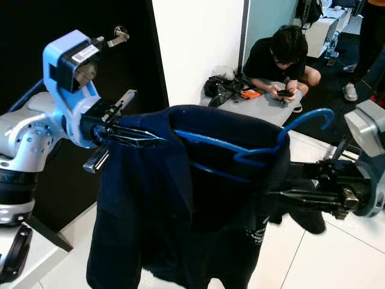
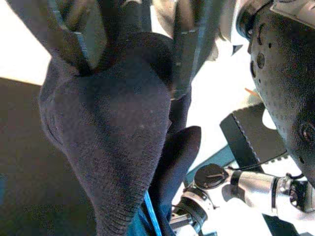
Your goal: Hang hanger
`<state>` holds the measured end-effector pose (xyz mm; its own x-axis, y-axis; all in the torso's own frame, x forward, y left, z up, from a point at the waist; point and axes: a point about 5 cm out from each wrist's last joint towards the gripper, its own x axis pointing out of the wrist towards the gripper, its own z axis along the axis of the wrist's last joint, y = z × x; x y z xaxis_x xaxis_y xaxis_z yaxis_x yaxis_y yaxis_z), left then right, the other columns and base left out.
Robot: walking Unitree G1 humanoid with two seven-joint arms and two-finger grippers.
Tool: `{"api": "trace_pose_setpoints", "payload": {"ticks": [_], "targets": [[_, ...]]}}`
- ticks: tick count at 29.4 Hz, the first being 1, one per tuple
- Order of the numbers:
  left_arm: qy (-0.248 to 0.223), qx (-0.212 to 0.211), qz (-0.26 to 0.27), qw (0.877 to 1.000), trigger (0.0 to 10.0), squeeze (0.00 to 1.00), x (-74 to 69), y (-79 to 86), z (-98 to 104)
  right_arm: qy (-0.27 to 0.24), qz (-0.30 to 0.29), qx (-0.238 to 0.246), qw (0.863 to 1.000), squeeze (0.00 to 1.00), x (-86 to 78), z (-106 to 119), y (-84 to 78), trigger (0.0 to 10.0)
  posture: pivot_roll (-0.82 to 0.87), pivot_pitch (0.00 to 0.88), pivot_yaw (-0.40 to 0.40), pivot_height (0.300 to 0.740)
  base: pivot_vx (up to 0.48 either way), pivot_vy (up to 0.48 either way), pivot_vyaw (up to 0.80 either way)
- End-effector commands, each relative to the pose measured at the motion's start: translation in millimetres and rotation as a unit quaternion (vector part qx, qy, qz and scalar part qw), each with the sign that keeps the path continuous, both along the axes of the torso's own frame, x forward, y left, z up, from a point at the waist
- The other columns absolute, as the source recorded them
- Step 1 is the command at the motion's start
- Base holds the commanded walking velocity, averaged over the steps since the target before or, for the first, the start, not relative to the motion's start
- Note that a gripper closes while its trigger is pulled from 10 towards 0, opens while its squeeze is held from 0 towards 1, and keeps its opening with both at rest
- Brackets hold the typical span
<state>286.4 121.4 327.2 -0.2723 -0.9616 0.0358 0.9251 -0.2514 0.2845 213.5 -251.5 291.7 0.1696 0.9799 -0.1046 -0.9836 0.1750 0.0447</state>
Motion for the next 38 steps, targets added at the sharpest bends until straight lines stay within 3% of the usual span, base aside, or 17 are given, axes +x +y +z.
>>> {"api": "trace_pose_setpoints", "payload": {"ticks": [1,10,20,21,22,23,30,31,34,35,37,38], "targets": [[-0.014,0.007,-0.01,1.0,0.0,0.0,-2.3,-3.1,3,-0.008,0.009,-0.004,1.0,0.0,-1.4,4,2.2,0.0,0.01,0.038,0.022,0.74,0.0,0.0,0.0],[-0.013,0.005,0.003,1.0,0.0,0.0,2.5,3.2,6,-0.017,0.024,-0.005,1.0,0.0,-8.7,14,2.3,0.0,0.0,0.042,0.028,0.74,0.0,0.0,0.0],[-0.034,-0.041,0.045,0.998,0.0,0.0,12.7,-9.1,10,-0.019,0.03,0.024,0.999,0.0,-7.3,12,10.2,0.0,0.0,0.044,0.028,0.74,0.0,0.0,0.0],[-0.037,-0.05,0.056,0.997,0.0,0.86,14.8,-11.5,9,-0.019,0.029,0.028,0.999,0.0,-6.7,11,12.5,0.0,0.0,0.043,0.027,0.74,0.0,0.0,0.0],[-0.037,-0.05,0.056,0.997,0.0,0.86,14.8,-11.5,9,-0.019,0.029,0.028,0.999,0.0,-6.7,11,12.5,0.0,0.0,0.043,0.027,0.74,0.0,0.0,0.0],[-0.036,-0.053,0.06,0.996,1.8,1.0,15.9,-13.4,9,-0.019,0.028,0.032,0.999,0.0,-6.3,9,14.8,0.0,0.0,0.043,0.027,0.74,0.0,0.0,0.0],[-0.046,-0.041,0.062,0.996,2.6,1.0,15.8,-16.8,5,-0.02,0.021,0.043,0.999,0.0,-5.8,5,18.7,0.0,0.0,0.042,0.03,0.74,0.0,0.0,0.0],[-0.059,-0.031,0.082,0.994,4.9,1.0,19.8,-12.3,4,-0.023,0.007,0.047,0.999,0.0,-4.4,3,18.7,0.0,0.0,0.042,0.032,0.74,0.0,0.0,0.0],[-0.071,-0.023,0.099,0.992,5.2,1.0,23.0,-8.0,3,-0.024,-0.006,0.048,0.999,0.0,-3.3,2,18.2,0.0,0.0,0.042,0.032,0.74,0.0,0.0,0.0],[-0.076,-0.019,0.108,0.991,5.8,1.0,24.5,-5.9,2,-0.024,-0.01,0.048,0.999,0.0,-2.8,1,17.9,0.0,0.0,0.042,0.032,0.74,0.0,0.0,0.0],[-0.085,-0.006,0.129,0.988,8.7,1.0,28.1,-0.4,1,-0.023,-0.016,0.047,0.998,0.0,-2.1,-1,17.6,0.0,0.0,0.045,0.029,0.74,0.0,0.0,0.0],[-0.085,-0.006,0.129,0.988,8.7,1.0,28.1,-0.4,1,-0.023,-0.016,0.047,0.998,0.0,-2.1,-1,17.6,0.0,0.0,0.045,0.029,0.74,0.0,0.0,0.0]]}}
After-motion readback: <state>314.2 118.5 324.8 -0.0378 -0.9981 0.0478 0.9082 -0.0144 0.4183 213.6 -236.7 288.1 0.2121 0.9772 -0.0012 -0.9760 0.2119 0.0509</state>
